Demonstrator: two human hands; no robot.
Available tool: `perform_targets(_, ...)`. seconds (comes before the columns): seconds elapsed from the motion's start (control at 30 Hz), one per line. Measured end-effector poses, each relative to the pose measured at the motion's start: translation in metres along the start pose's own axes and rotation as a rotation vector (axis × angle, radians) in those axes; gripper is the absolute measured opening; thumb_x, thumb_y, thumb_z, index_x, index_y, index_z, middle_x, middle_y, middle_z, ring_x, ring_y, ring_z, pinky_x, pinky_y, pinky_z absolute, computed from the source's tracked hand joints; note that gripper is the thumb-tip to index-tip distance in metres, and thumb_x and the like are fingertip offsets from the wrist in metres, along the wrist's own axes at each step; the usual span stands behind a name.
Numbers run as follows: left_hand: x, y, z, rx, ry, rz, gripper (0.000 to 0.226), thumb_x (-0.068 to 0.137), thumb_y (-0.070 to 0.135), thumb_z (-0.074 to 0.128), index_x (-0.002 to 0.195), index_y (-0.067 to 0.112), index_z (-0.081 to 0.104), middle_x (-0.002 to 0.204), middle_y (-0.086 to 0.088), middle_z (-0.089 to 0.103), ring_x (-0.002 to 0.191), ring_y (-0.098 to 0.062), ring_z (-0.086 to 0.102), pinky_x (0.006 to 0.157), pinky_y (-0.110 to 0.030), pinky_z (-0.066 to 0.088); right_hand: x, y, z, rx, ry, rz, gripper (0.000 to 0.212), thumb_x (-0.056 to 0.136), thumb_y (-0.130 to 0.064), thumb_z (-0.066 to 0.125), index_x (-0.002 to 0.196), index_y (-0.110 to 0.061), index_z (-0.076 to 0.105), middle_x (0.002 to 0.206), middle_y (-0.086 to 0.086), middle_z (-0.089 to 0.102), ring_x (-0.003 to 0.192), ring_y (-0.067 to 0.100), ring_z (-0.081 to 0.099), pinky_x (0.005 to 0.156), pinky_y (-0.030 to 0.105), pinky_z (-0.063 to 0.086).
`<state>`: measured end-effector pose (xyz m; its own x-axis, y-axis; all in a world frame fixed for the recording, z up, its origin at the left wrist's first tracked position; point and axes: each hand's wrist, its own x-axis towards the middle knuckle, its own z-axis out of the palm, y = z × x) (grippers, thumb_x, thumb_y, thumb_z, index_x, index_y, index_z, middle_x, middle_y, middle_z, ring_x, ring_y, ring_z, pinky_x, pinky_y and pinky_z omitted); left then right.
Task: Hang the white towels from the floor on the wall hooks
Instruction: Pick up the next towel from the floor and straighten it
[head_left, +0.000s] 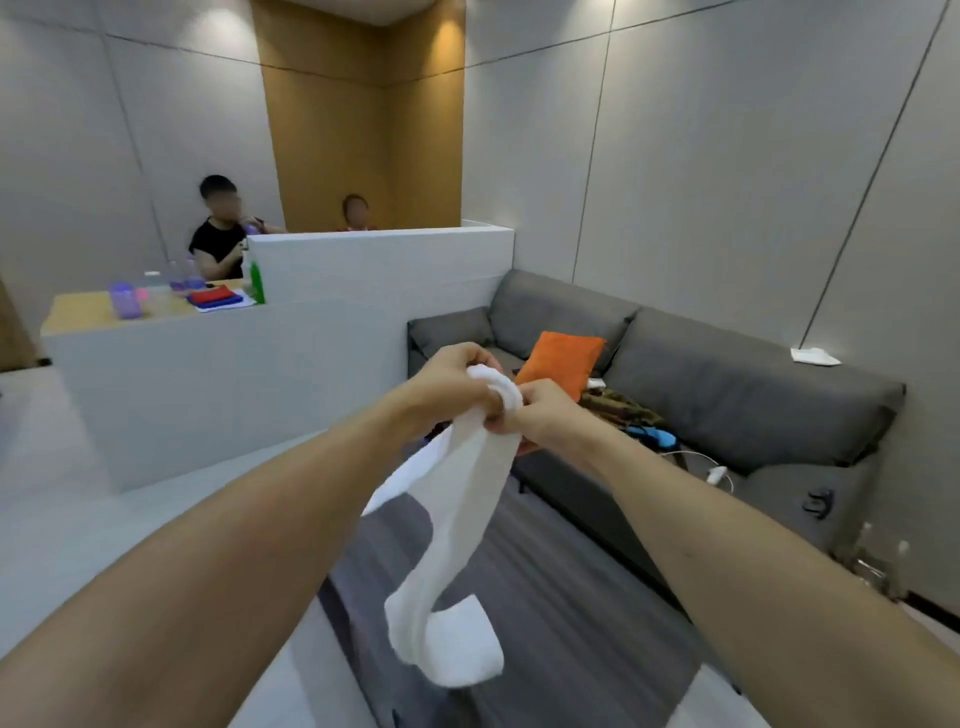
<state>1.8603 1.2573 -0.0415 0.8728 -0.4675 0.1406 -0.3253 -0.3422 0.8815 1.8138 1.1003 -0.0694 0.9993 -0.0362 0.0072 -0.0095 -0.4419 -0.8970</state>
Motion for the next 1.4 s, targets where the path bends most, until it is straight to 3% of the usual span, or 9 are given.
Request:
perform_targets(0.17,0.001,0.002,-0.004,-0.146,-0.143,-0.030,0.050,0.077,0.008,0.074,0.111,0.043,0.062,0.106,0.004,0.069,0.098,-0.013,0.067,0.078,-0.030,0.057,0.027,-0.013,-0.018,0.088,-0.015,-0.111,0.020,0.080,-0.014,0.072,0.099,-0.006,0.073,0.096,0.012,0.075,0.091,0.026,0.072,0.081,0.041,0.060)
perform_targets(0.27,-0.001,-0.017,0.008,-0.004,-0.168,-0.144,0.049,0.078,0.008,0.077,0.120,0.028,0.061,0.115,-0.001,0.068,0.106,-0.016,0.065,0.093,-0.037,0.055,0.039,-0.017,-0.028,0.249,-0.015,-0.123,0.020,0.085,-0.019,0.068,0.100,-0.006,0.073,0.099,0.012,0.075,0.093,0.024,0.072,0.085,0.043,0.059)
perform_targets(0.43,0.007,-0.053,0.025,0.154,0.242,-0.330,0.018,0.086,0.024,0.066,0.098,0.011,0.071,0.103,-0.010,0.071,0.097,-0.025,0.067,0.091,-0.044,0.054,0.063,-0.024,-0.038,0.426,0.040,-0.185,0.015,0.078,-0.025,0.074,0.087,-0.013,0.074,0.086,0.007,0.076,0.077,0.017,0.074,0.061,0.031,0.060)
perform_targets(0.6,0.009,-0.073,-0.009,0.282,0.331,-0.345,0.016,0.084,0.025,0.071,0.088,0.010,0.069,0.090,-0.008,0.070,0.091,-0.025,0.065,0.087,-0.037,0.053,0.096,-0.021,-0.049,0.481,0.083,-0.223,0.008,0.073,-0.025,0.078,0.071,-0.018,0.075,0.073,-0.001,0.075,0.068,0.013,0.073,0.052,0.022,0.054)
perform_targets(0.7,0.014,-0.074,-0.027,0.170,0.218,-0.342,0.020,0.082,0.032,0.077,0.078,0.017,0.064,0.078,0.002,0.065,0.078,-0.015,0.059,0.075,-0.030,0.049,0.118,-0.018,-0.049,0.539,0.085,-0.197,0.015,0.071,-0.027,0.080,0.080,-0.017,0.074,0.077,-0.002,0.076,0.071,0.013,0.074,0.051,0.021,0.054)
perform_targets(0.87,0.035,-0.084,-0.053,-0.063,0.133,-0.299,0.024,0.082,0.027,0.078,0.085,0.014,0.058,0.099,-0.007,0.075,0.096,-0.022,0.071,0.086,-0.042,0.056,0.166,-0.017,-0.030,0.534,0.083,-0.131,0.029,0.069,-0.031,0.084,0.090,-0.015,0.071,0.077,-0.004,0.075,0.072,0.012,0.073,0.061,0.028,0.056)
perform_targets(1.03,0.086,-0.112,-0.062,-0.096,0.046,-0.329,0.041,0.082,0.053,0.071,0.116,0.030,0.067,0.113,0.010,0.070,0.104,-0.012,0.067,0.091,-0.039,0.055,0.225,-0.027,0.013,0.517,0.036,-0.084,0.037,0.071,-0.031,0.083,0.101,-0.010,0.071,0.096,0.007,0.075,0.091,0.022,0.072,0.085,0.043,0.058)
perform_targets(1.17,0.136,-0.152,-0.090,-0.295,0.153,-0.324,0.026,0.092,0.031,0.065,0.114,0.017,0.070,0.110,-0.003,0.073,0.105,-0.024,0.068,0.096,-0.045,0.053,0.286,-0.038,0.048,0.473,-0.023,-0.048,0.040,0.069,-0.031,0.083,0.100,-0.009,0.071,0.094,0.007,0.075,0.090,0.024,0.072,0.086,0.047,0.058)
perform_targets(1.4,0.203,-0.270,-0.156,-0.028,0.251,-0.530,0.018,0.091,0.022,0.063,0.105,0.015,0.071,0.105,-0.006,0.071,0.098,-0.024,0.066,0.083,-0.035,0.054,0.416,-0.066,0.108,0.448,-0.008,0.044,0.040,0.073,-0.027,0.082,0.106,-0.010,0.068,0.101,0.007,0.074,0.095,0.024,0.071,0.091,0.046,0.056)
